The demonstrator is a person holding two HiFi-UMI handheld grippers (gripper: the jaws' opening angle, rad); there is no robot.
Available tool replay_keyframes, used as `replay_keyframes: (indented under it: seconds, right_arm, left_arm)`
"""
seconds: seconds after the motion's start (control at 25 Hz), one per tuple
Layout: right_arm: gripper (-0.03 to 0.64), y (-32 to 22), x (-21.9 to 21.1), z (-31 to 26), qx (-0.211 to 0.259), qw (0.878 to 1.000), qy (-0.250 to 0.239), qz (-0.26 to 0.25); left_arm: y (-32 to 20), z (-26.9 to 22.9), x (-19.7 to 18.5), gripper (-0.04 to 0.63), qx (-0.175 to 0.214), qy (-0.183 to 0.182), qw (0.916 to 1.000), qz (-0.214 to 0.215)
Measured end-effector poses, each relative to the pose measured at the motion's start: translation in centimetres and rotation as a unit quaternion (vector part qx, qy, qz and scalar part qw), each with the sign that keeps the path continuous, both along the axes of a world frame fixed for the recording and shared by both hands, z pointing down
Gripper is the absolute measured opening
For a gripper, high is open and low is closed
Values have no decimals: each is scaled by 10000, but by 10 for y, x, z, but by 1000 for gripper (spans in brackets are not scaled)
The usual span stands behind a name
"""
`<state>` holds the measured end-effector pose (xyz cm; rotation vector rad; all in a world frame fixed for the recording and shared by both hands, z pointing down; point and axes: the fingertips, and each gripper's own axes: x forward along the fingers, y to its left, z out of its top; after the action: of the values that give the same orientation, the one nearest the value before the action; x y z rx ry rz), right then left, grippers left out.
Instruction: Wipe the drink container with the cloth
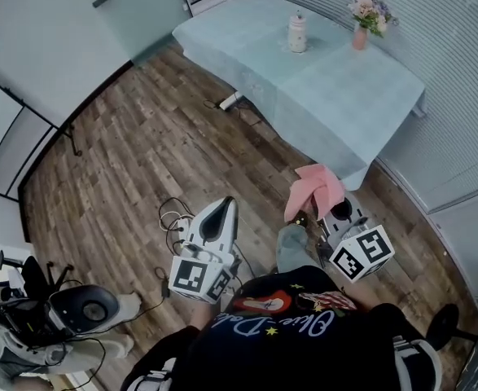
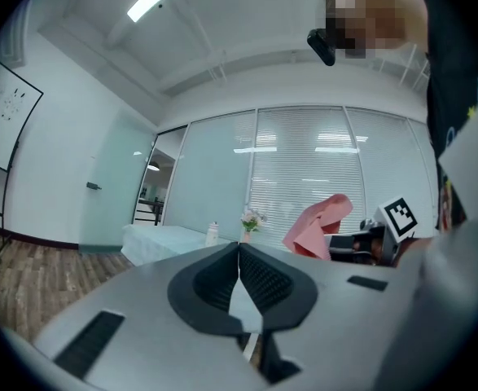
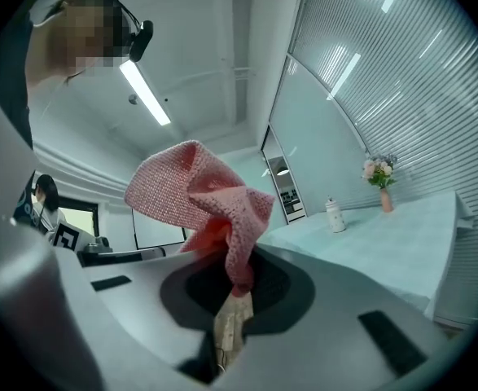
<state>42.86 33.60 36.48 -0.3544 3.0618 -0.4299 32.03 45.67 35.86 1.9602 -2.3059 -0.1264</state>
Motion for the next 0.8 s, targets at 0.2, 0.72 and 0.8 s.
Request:
replay_keyframes:
  seconds: [0.2,0.72,0.8]
  right_arm:
    - [12,-27,-45,2,-5,9997,-102,-235]
    - [12,-121,-118,14,-130,9990,29,-428]
    - [12,-134,-127,11,-147,9988,21,-469]
  left_arm:
    - [-19,2,-38,5,21,-7,9997,-250]
    - [-104,1,-106,5,7,-111,9987,-498]
    - [-114,-2,-114,5,38,-119,9983,-565]
